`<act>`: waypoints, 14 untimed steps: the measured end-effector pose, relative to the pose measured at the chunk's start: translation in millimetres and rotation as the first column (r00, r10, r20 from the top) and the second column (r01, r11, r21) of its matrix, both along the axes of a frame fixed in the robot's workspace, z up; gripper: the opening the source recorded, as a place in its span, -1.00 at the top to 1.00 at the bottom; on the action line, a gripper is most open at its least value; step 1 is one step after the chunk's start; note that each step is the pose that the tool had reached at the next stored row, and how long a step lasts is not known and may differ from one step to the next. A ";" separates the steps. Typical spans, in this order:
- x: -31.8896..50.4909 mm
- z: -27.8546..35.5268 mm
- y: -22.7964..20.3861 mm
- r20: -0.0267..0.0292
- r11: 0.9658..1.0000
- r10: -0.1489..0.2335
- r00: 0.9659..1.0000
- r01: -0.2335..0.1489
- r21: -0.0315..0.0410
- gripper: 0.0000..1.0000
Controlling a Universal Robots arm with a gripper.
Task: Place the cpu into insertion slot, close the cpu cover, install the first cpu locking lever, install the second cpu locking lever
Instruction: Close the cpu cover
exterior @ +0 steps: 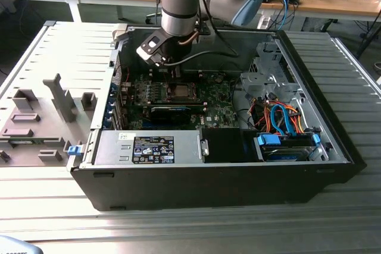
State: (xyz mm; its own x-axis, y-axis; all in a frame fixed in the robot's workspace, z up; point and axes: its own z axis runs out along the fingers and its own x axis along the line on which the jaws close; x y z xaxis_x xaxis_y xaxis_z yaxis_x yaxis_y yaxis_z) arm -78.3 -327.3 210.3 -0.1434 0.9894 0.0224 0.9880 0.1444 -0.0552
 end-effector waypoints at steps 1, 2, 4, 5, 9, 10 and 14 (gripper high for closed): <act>-0.6 -0.8 0.0 0.000 1.000 0.000 1.000 0.000 0.000 0.79; -0.8 -1.5 0.0 0.000 1.000 0.000 1.000 0.000 0.000 0.79; -0.8 -2.5 0.0 0.000 1.000 0.000 1.000 0.000 0.000 0.79; -0.9 -2.8 0.0 0.000 1.000 0.000 1.000 0.000 0.000 0.79; -0.1 -3.5 0.0 0.000 1.000 0.000 1.000 0.000 0.000 0.79; 0.4 -3.6 0.0 0.000 1.000 0.000 1.000 0.000 0.000 0.79; 5.5 -4.1 0.0 0.000 1.000 0.000 1.000 0.000 0.000 0.79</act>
